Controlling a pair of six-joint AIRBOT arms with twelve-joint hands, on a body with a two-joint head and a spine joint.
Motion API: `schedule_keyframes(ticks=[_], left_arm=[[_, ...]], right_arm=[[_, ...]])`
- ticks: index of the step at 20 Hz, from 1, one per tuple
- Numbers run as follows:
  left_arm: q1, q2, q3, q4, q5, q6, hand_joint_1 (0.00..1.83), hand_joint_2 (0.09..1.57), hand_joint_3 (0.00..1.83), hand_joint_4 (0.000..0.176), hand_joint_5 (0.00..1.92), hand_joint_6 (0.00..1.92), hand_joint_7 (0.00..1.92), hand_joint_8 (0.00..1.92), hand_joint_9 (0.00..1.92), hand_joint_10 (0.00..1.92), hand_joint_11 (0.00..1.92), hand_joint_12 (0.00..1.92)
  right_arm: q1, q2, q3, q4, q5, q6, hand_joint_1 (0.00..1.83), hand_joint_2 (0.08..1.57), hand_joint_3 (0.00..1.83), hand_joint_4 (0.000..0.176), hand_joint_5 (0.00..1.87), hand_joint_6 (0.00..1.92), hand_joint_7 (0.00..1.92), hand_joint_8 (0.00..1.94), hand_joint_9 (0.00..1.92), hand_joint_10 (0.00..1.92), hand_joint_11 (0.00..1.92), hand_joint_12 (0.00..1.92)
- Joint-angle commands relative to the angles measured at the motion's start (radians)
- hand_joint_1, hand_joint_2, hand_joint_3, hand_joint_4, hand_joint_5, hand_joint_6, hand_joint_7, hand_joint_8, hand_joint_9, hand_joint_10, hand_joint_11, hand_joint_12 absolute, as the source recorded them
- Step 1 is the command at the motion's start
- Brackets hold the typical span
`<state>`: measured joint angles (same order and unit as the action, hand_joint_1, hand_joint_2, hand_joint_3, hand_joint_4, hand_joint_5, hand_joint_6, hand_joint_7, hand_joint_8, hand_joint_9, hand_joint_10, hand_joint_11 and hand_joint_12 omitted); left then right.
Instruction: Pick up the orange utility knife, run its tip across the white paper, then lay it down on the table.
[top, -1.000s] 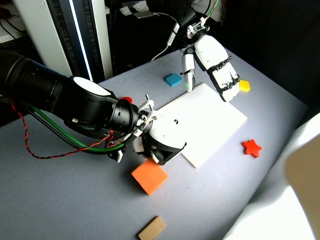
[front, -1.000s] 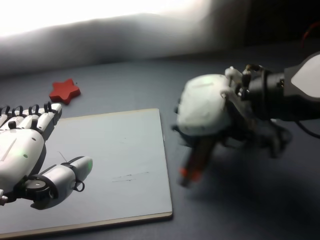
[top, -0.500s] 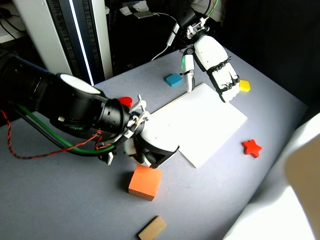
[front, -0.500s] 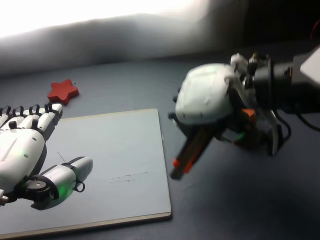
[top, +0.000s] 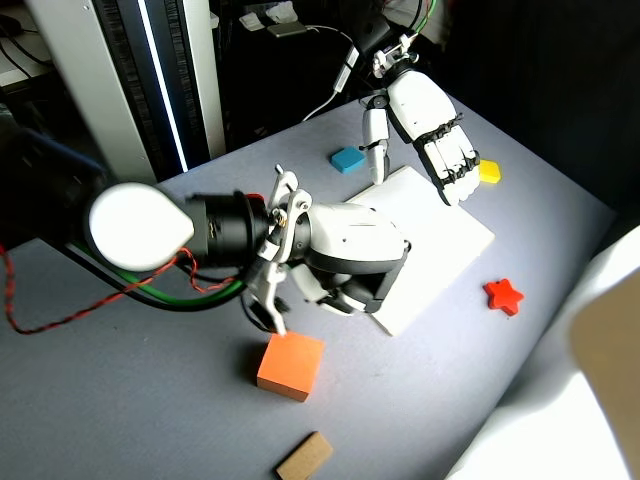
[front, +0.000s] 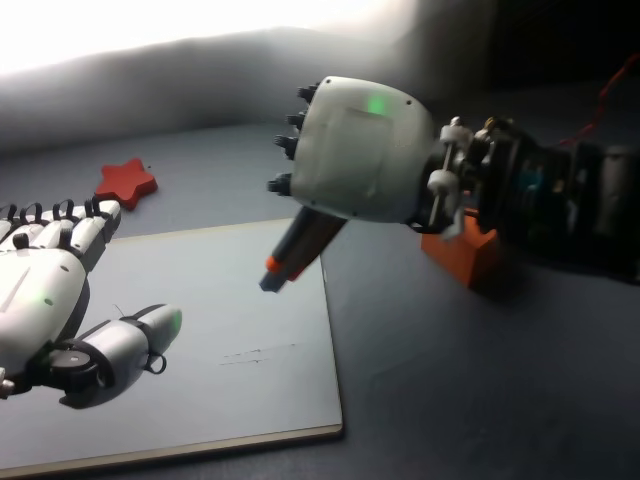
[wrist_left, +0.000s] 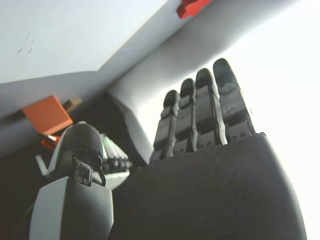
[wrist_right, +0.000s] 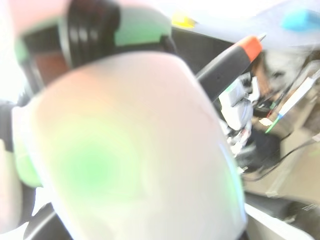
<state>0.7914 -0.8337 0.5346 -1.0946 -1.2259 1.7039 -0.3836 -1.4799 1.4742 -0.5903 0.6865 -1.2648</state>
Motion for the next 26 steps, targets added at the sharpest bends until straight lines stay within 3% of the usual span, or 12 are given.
schedule_keyframes(ticks=[1,5,7,8,14,15,18,26], left_arm=[[-0.008,0.005,0.012,0.057,-0.097,-0.002,0.18,1.3,0.0,0.0,0.05,0.0,0.12,0.0,0.1,0.0,0.0,0.32],[-0.004,0.015,0.042,0.043,-0.096,-0.01,0.17,1.3,0.0,0.0,0.06,0.0,0.13,0.01,0.13,0.01,0.0,0.36],[0.005,0.022,0.062,0.04,-0.093,-0.023,0.13,1.31,0.0,0.0,0.07,0.01,0.1,0.0,0.07,0.0,0.0,0.23],[0.007,0.025,0.069,0.035,-0.093,-0.026,0.12,1.31,0.0,0.0,0.05,0.01,0.08,0.0,0.06,0.0,0.0,0.33],[0.01,0.038,0.093,0.02,-0.093,-0.028,0.02,1.3,0.0,0.0,0.0,0.0,0.02,0.0,0.01,0.0,0.0,0.1],[0.013,0.038,0.098,0.02,-0.093,-0.033,0.03,1.29,0.0,0.0,0.0,0.0,0.02,0.0,0.02,0.0,0.0,0.17],[0.017,0.038,0.105,0.02,-0.093,-0.038,0.02,1.27,0.0,0.0,0.02,0.01,0.04,0.0,0.03,0.01,0.0,0.25],[0.018,0.039,0.106,0.02,-0.093,-0.038,0.0,1.25,0.0,0.0,0.0,0.0,0.0,0.0,0.0,0.0,0.0,0.2]], right_arm=[[0.001,-0.013,0.007,0.037,0.166,-0.051,1.51,1.09,0.31,0.176,1.4,1.92,1.6,1.94,1.7,1.92,1.78,1.92],[-0.026,-0.089,0.055,0.095,0.206,-0.172,1.52,1.09,0.31,0.176,1.39,1.92,1.59,1.94,1.69,1.92,1.77,1.92],[-0.036,-0.136,0.095,0.095,0.219,-0.18,1.52,1.11,0.31,0.176,1.39,1.92,1.58,1.94,1.69,1.92,1.76,1.92],[-0.039,-0.157,0.113,0.095,0.223,-0.182,1.51,1.13,0.31,0.176,1.39,1.92,1.59,1.94,1.7,1.92,1.77,1.92],[-0.04,-0.256,0.199,0.096,0.276,-0.24,1.52,1.13,0.29,0.176,1.41,1.92,1.57,1.94,1.67,1.92,1.75,1.92],[-0.042,-0.279,0.229,0.096,0.299,-0.26,1.52,1.13,0.28,0.176,1.41,1.92,1.58,1.94,1.68,1.92,1.77,1.92],[-0.047,-0.298,0.245,0.096,0.281,-0.283,1.51,1.13,0.29,0.176,1.4,1.92,1.57,1.94,1.69,1.92,1.77,1.92],[-0.07,-0.324,0.277,0.095,0.257,-0.3,1.51,1.14,0.29,0.176,1.44,1.92,1.6,1.94,1.69,1.92,1.77,1.92]])
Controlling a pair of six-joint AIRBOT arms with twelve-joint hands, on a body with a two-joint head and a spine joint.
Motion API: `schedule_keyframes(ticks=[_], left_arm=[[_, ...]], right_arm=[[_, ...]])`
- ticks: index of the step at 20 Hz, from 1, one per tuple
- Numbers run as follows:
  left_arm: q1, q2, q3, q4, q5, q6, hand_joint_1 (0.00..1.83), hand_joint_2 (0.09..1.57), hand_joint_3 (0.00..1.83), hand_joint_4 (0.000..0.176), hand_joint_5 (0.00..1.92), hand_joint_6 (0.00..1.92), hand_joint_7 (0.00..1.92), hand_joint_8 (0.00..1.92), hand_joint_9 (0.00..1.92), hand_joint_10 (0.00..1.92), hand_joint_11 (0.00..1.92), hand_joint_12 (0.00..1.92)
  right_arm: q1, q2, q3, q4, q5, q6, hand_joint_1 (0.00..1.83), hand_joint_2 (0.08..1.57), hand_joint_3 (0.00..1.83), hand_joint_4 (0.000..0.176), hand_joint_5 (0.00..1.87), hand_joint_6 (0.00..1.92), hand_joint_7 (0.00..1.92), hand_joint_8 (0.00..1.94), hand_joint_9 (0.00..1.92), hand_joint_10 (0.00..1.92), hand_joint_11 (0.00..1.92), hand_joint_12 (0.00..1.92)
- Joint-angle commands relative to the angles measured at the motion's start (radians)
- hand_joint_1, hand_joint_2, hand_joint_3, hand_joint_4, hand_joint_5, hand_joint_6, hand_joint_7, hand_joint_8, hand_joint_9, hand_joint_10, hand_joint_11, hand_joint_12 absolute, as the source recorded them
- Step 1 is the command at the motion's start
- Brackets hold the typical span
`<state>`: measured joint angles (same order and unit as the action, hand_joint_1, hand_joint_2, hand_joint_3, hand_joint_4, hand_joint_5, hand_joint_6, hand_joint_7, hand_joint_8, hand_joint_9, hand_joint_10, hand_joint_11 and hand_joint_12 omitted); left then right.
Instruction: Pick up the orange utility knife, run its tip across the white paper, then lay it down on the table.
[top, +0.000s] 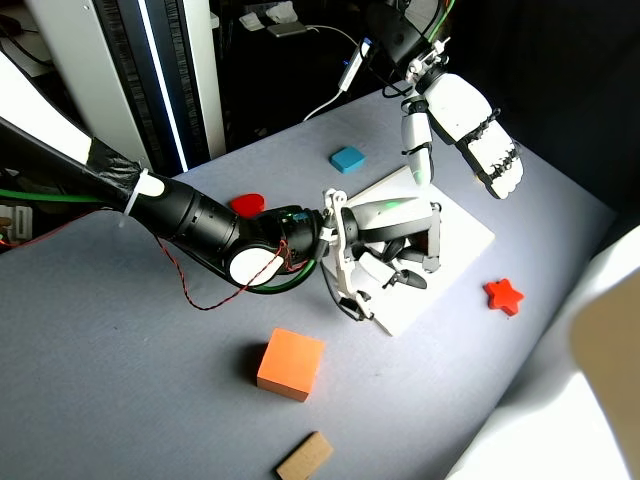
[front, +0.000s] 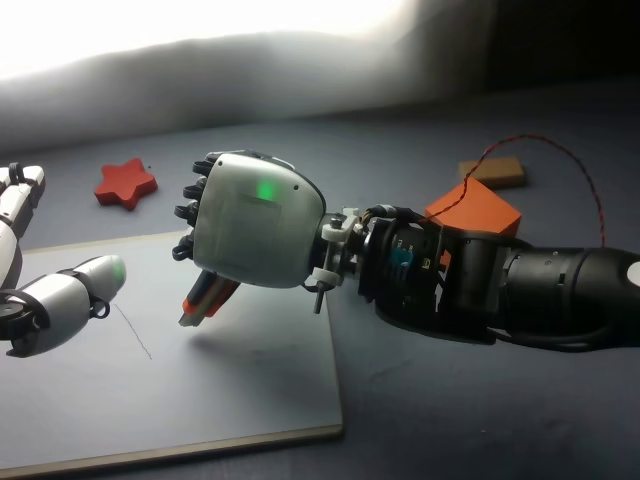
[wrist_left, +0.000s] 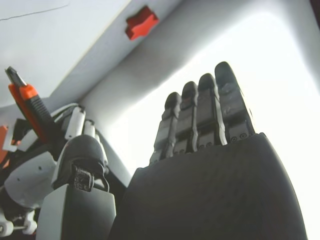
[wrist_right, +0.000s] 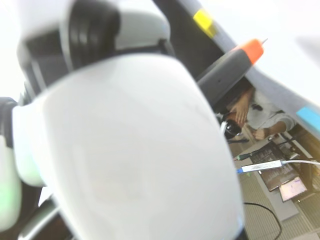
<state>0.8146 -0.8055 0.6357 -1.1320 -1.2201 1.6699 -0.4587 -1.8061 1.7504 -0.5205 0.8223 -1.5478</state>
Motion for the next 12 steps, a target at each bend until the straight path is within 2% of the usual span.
schedule_keyframes(ticks=[1,2,3,4,8,9,12], left_arm=[[-0.004,0.01,0.005,0.058,-0.098,-0.004,0.0,1.26,0.0,0.0,0.0,0.0,0.0,0.0,0.0,0.0,0.0,0.22],[-0.003,0.01,0.005,0.058,-0.098,-0.004,0.0,1.26,0.0,0.0,0.0,0.0,0.0,0.0,0.0,0.0,0.0,0.22],[-0.003,0.01,0.005,0.058,-0.098,-0.004,0.0,1.26,0.0,0.0,0.0,0.0,0.0,0.0,0.01,0.0,0.0,0.26],[-0.003,0.01,0.005,0.058,-0.098,-0.004,0.0,1.26,0.0,0.0,0.0,0.0,0.0,0.0,0.0,0.0,0.0,0.22],[-0.001,0.011,0.008,0.058,-0.102,-0.008,0.0,1.27,0.0,0.0,0.0,0.0,0.02,0.0,0.02,0.0,0.0,0.27],[0.0,0.011,0.008,0.058,-0.102,-0.008,0.0,1.27,0.0,0.0,0.0,0.0,0.0,0.0,0.0,0.0,0.0,0.21],[0.0,0.012,0.006,0.058,-0.102,-0.008,0.0,1.27,0.0,0.0,0.0,0.0,0.0,0.0,0.0,0.0,0.0,0.19]], right_arm=[[0.004,0.001,0.003,0.025,0.117,-0.009,1.49,1.13,0.32,0.176,1.45,1.92,1.6,1.94,1.69,1.92,1.78,1.92],[0.003,0.002,0.006,0.007,0.119,0.0,1.49,1.13,0.32,0.176,1.45,1.92,1.6,1.94,1.69,1.92,1.78,1.92],[0.001,0.004,0.01,-0.032,0.129,0.014,1.5,1.08,0.42,0.176,1.43,1.92,1.6,1.94,1.69,1.92,1.77,1.92],[0.001,0.006,0.011,-0.052,0.133,0.026,1.48,1.08,0.44,0.176,1.44,1.92,1.61,1.94,1.7,1.92,1.78,1.92],[-0.001,0.017,0.023,-0.126,0.155,0.047,1.5,1.06,0.47,0.176,1.44,1.92,1.61,1.94,1.7,1.92,1.79,1.92],[-0.001,0.021,0.025,-0.132,0.158,0.051,1.48,1.06,0.47,0.176,1.44,1.92,1.61,1.94,1.7,1.92,1.78,1.92],[0.001,0.034,0.034,-0.159,0.175,0.065,1.5,1.04,0.47,0.176,1.42,1.92,1.6,1.94,1.7,1.92,1.79,1.92]])
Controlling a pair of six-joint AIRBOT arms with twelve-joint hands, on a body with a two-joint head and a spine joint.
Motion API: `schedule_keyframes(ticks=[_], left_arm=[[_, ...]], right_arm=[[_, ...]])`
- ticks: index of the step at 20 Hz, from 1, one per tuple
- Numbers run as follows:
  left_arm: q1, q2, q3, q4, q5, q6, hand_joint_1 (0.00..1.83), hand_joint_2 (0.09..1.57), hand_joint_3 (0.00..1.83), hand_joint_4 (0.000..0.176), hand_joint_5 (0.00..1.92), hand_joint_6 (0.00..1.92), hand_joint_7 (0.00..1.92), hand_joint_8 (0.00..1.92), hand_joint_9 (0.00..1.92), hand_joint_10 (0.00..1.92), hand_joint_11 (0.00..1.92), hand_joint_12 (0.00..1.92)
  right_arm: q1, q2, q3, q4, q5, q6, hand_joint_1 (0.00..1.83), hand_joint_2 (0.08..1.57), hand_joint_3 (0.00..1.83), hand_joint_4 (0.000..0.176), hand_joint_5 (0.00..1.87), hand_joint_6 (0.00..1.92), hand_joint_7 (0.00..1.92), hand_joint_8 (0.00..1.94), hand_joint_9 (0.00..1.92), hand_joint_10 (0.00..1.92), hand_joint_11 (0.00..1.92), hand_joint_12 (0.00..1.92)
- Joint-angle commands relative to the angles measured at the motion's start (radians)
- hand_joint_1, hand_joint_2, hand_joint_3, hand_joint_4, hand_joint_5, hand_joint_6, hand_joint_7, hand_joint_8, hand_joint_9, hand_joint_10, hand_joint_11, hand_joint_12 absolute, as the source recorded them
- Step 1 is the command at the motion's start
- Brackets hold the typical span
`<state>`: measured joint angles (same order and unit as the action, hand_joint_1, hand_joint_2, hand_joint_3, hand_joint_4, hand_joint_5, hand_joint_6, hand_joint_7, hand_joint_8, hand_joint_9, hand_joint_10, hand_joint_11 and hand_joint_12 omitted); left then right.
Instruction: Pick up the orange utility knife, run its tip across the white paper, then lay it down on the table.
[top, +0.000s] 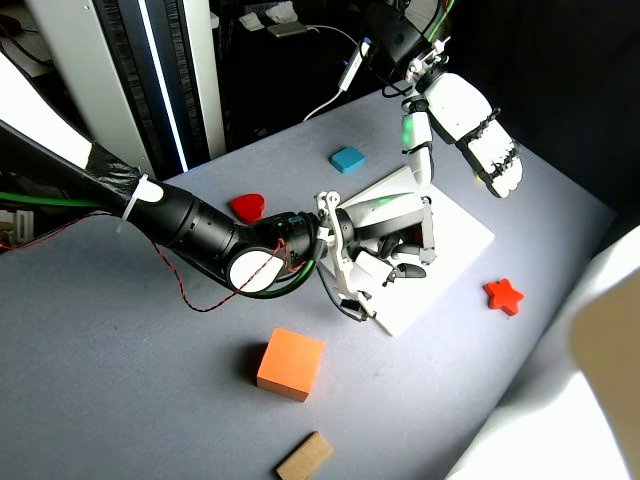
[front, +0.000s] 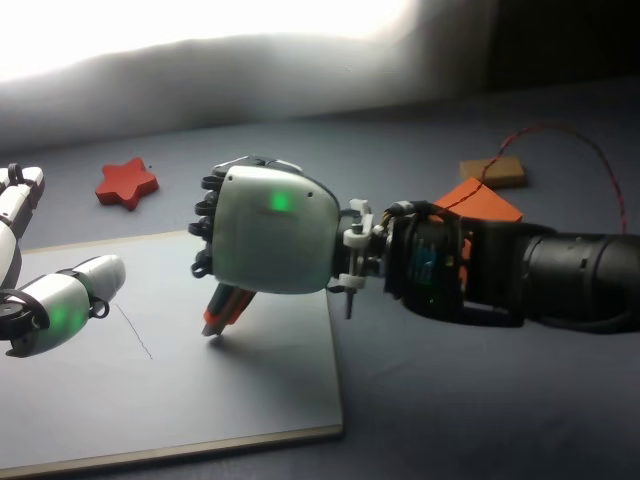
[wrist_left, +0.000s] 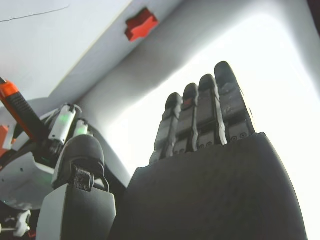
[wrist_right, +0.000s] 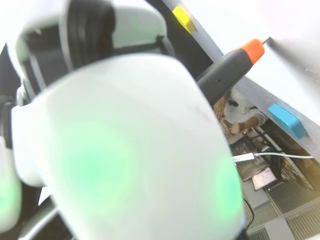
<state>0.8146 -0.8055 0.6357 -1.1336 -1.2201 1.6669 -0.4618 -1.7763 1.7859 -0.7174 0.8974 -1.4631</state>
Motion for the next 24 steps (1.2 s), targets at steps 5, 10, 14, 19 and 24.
schedule_keyframes(ticks=[5,10,14,19,24], left_arm=[[-0.005,0.011,-0.003,0.059,-0.102,-0.001,0.01,1.27,0.0,0.0,0.0,0.0,0.03,0.0,0.01,0.0,0.0,0.22],[-0.008,0.01,-0.008,0.059,-0.102,0.003,0.0,1.28,0.0,0.0,0.01,0.0,0.03,0.01,0.02,0.0,0.0,0.21],[-0.007,0.01,-0.006,0.059,-0.102,0.005,0.02,1.28,0.0,0.0,0.02,0.0,0.03,0.0,0.03,0.01,0.0,0.24],[-0.007,0.008,-0.006,0.06,-0.102,0.006,0.01,1.28,0.0,0.0,0.0,0.0,0.02,0.0,0.03,0.0,0.0,0.28],[-0.013,0.008,-0.006,0.061,-0.088,0.015,0.01,1.29,0.0,0.0,0.01,0.0,0.02,0.0,0.04,0.0,0.0,0.31]], right_arm=[[0.0,0.032,0.019,0.028,0.136,-0.004,1.54,1.02,0.46,0.176,1.44,1.92,1.59,1.94,1.69,1.92,1.77,1.92],[0.0,0.069,0.019,0.007,0.156,0.016,1.5,1.08,0.44,0.176,1.37,1.92,1.55,1.94,1.67,1.92,1.75,1.92],[0.006,0.078,0.019,0.004,0.165,0.019,1.53,1.1,0.35,0.176,1.39,1.92,1.55,1.94,1.66,1.92,1.74,1.92],[0.031,0.108,-0.02,0.011,0.17,0.088,1.52,1.1,0.32,0.176,1.42,1.92,1.57,1.94,1.66,1.92,1.75,1.92],[0.046,0.258,-0.283,0.216,-0.019,0.17,1.51,1.11,0.33,0.176,1.43,1.92,1.58,1.94,1.68,1.92,1.77,1.92]])
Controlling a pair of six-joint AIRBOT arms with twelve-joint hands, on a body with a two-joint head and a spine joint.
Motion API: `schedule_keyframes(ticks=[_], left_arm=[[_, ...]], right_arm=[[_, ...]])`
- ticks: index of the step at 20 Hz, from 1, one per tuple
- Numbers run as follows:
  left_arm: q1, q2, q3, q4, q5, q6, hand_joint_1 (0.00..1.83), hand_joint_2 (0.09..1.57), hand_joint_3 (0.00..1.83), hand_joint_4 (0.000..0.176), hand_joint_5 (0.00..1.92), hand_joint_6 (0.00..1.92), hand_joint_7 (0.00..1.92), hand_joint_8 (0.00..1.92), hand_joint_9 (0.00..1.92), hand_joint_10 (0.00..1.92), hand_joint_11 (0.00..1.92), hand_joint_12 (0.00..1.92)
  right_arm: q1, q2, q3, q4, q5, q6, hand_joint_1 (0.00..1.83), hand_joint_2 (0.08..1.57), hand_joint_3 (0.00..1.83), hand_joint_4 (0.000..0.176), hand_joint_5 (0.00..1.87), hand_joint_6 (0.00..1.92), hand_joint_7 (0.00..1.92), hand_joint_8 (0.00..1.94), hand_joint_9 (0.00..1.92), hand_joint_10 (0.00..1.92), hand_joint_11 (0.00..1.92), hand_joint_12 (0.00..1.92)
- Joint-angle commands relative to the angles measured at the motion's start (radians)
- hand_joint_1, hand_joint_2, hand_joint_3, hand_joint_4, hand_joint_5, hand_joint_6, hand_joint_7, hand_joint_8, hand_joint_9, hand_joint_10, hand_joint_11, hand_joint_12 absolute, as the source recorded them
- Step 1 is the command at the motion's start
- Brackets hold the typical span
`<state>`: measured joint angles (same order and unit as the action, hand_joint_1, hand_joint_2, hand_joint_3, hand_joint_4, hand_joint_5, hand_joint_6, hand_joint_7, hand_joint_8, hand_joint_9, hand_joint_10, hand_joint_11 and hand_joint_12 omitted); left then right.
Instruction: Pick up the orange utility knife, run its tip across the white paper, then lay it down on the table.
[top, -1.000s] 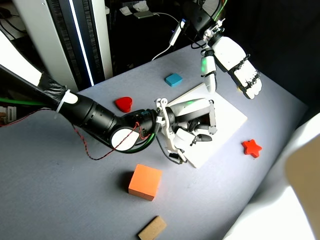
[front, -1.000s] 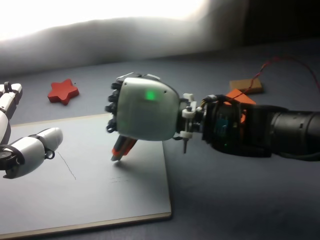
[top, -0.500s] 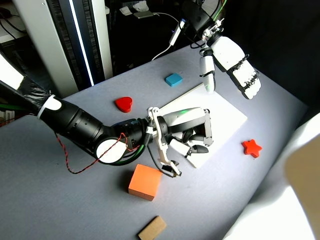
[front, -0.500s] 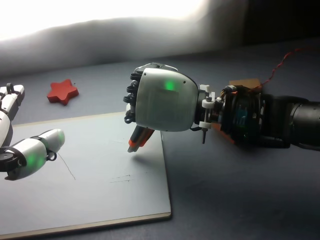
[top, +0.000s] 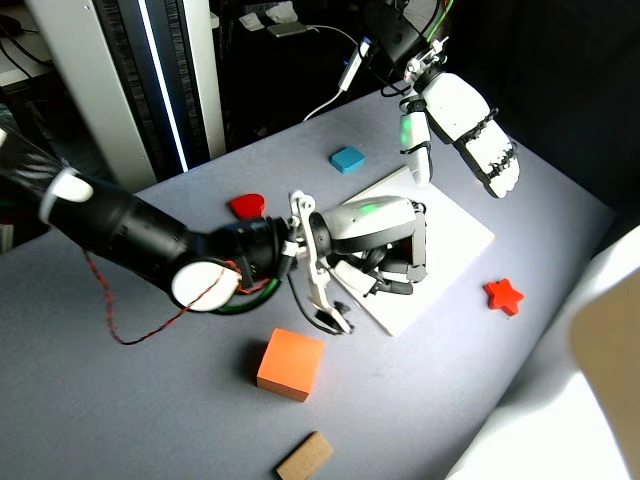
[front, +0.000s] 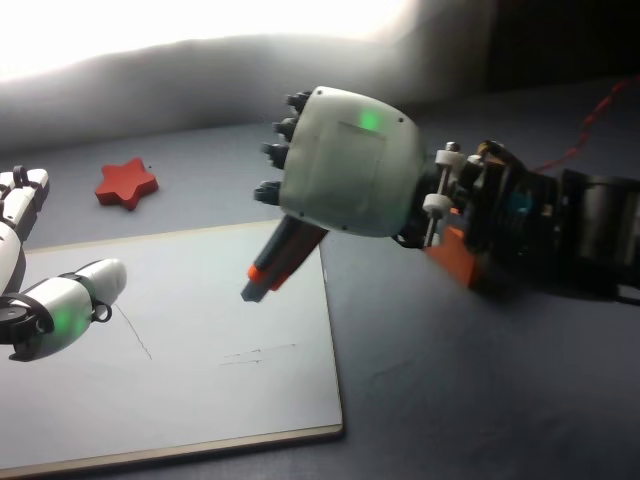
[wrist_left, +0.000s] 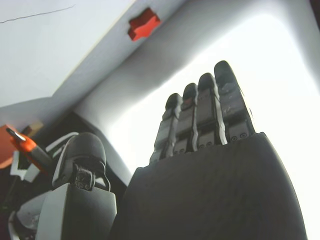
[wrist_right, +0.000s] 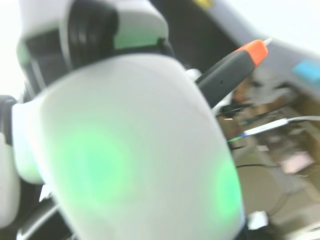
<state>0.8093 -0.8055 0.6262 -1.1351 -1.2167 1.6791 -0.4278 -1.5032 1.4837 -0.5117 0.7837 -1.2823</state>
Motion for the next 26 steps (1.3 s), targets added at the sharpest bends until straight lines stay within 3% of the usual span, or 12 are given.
schedule_keyframes(ticks=[1,6,10,14,17,20,21,22,23,24,25,26], left_arm=[[-0.012,0.008,0.004,0.07,-0.073,0.008,0.0,1.29,0.0,0.0,0.01,0.0,0.01,0.0,0.03,0.0,0.0,0.27],[-0.056,0.008,0.005,0.151,0.12,0.032,0.02,1.29,0.0,0.0,0.0,0.0,0.0,0.0,0.01,0.01,0.0,0.22],[-0.073,0.006,-0.023,0.168,0.152,0.043,0.03,1.29,0.0,0.0,0.0,0.0,0.02,0.0,0.02,0.01,0.0,0.18],[-0.095,-0.007,-0.043,0.168,0.16,0.059,0.04,1.28,0.0,0.0,0.01,0.0,0.05,0.01,0.06,0.01,0.0,0.25],[-0.122,-0.015,-0.058,0.168,0.199,0.085,0.04,1.29,0.0,0.0,0.0,0.0,0.05,0.0,0.06,0.0,0.0,0.17],[-0.124,-0.018,-0.078,0.168,0.199,0.089,0.03,1.29,0.0,0.0,0.01,0.0,0.05,0.0,0.06,0.0,0.0,0.21],[-0.123,-0.018,-0.083,0.168,0.199,0.089,0.04,1.28,0.0,0.0,0.02,0.0,0.06,0.0,0.08,0.01,0.0,0.25],[-0.123,-0.018,-0.089,0.168,0.197,0.09,0.04,1.28,0.0,0.0,0.02,0.01,0.06,0.0,0.07,0.0,0.0,0.27],[-0.123,-0.019,-0.091,0.168,0.194,0.09,0.05,1.28,0.0,0.0,0.02,0.0,0.05,0.0,0.07,0.0,0.0,0.26],[-0.123,-0.019,-0.093,0.169,0.19,0.09,0.04,1.28,0.0,0.0,0.01,0.0,0.06,0.0,0.07,0.0,0.0,0.25],[-0.123,-0.019,-0.094,0.172,0.188,0.09,0.02,1.29,0.0,0.0,0.0,0.0,0.05,0.0,0.07,0.0,0.0,0.21],[-0.123,-0.019,-0.094,0.172,0.186,0.09,0.02,1.29,0.0,0.0,0.0,0.0,0.05,0.0,0.06,0.0,0.0,0.2]], right_arm=[[0.014,0.011,-0.021,0.045,0.054,-0.001,1.52,1.1,0.32,0.176,1.42,1.92,1.58,1.94,1.68,1.92,1.76,1.92],[0.054,0.18,-0.268,0.272,-0.317,0.105,1.5,1.11,0.32,0.176,1.4,1.92,1.56,1.94,1.66,1.92,1.75,1.92],[0.075,0.27,-0.373,0.295,-0.556,0.173,1.5,1.12,0.29,0.176,1.4,1.92,1.56,1.94,1.66,1.92,1.74,1.92],[0.055,0.303,-0.402,0.295,-0.567,0.168,1.48,1.12,0.28,0.176,1.38,1.92,1.56,1.94,1.66,1.92,1.73,1.92],[0.017,0.309,-0.403,0.295,-0.519,0.123,1.47,1.13,0.27,0.176,1.34,1.92,1.52,1.94,1.63,1.92,1.69,1.92],[-0.001,0.31,-0.403,0.295,-0.509,0.112,1.48,1.12,0.28,0.176,1.17,1.92,1.42,1.94,1.54,1.92,1.59,1.92],[-0.007,0.31,-0.404,0.295,-0.504,0.109,1.48,1.08,0.32,0.06,1.05,1.92,1.34,1.94,1.46,1.92,1.47,1.92],[-0.016,0.311,-0.406,0.295,-0.498,0.105,1.46,1.06,0.36,0.0,0.98,1.92,1.27,1.94,1.37,1.92,1.34,1.92],[-0.026,0.313,-0.41,0.295,-0.495,0.096,1.13,0.94,0.77,0.0,0.74,1.8,1.16,1.94,1.26,1.92,1.22,1.92],[-0.035,0.316,-0.414,0.295,-0.49,0.085,1.17,0.93,0.8,0.0,0.74,1.5,0.8,1.94,1.04,1.92,1.01,1.92],[-0.042,0.318,-0.416,0.295,-0.483,0.079,1.18,0.94,0.74,0.0,0.73,1.44,0.74,1.86,0.88,1.92,0.86,1.92],[-0.052,0.32,-0.42,0.295,-0.476,0.072,1.16,1.01,0.54,0.0,0.72,1.41,0.76,1.64,0.75,1.86,0.77,1.92]])
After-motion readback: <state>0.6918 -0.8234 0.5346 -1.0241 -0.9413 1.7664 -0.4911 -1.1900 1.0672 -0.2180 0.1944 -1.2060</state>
